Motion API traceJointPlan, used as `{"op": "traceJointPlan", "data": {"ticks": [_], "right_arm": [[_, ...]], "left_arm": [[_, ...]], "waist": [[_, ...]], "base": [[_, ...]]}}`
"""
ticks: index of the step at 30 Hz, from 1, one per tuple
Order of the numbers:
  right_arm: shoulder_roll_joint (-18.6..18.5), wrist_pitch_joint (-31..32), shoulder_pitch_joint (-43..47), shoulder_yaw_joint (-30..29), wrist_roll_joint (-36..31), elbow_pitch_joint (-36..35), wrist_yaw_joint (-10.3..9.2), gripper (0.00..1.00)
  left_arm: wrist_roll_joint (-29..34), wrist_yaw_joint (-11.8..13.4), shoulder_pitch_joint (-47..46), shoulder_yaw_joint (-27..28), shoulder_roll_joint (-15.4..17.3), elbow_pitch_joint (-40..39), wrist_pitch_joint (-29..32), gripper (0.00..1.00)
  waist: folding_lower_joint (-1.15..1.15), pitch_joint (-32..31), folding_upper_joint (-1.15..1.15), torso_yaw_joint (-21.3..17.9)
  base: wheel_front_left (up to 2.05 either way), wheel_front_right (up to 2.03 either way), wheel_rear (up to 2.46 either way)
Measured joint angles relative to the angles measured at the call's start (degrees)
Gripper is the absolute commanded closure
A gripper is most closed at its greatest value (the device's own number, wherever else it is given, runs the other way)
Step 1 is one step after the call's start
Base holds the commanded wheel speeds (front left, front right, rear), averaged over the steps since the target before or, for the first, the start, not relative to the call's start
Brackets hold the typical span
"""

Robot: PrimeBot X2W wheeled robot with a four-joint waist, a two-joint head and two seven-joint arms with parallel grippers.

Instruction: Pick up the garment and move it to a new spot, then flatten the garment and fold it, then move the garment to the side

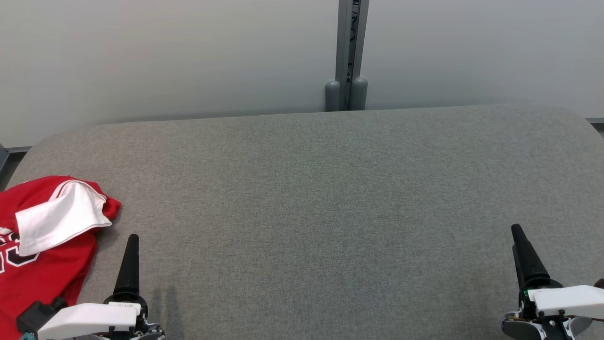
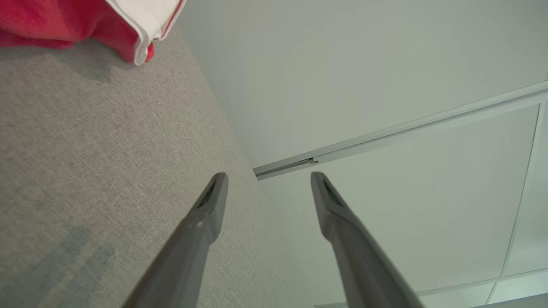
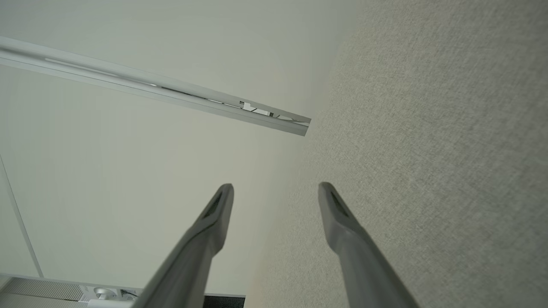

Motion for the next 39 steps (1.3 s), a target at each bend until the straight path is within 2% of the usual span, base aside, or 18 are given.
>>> {"op": "traceJointPlan", "data": {"ticks": [16, 39], "right_arm": [[-0.1, -3.8, -0.2, 1.4, -17.4, 2.8, 0.0, 0.0], [-0.7, -8.1, -0.6, 4.1, -37.2, 2.5, 0.01, 0.0]], "left_arm": [[18.4, 2.2, 0.1, -1.1, 0.1, 0.5, -3.7, 0.0], [37.9, 5.5, 0.1, -1.8, 0.4, 1.8, -8.0, 0.0]], "waist": [[0.0, 0.0, 0.0, -0.3], [0.0, 0.2, 0.0, -0.5]], "base": [[0.0, 0.0, 0.0], [0.0, 0.0, 0.0]]}}
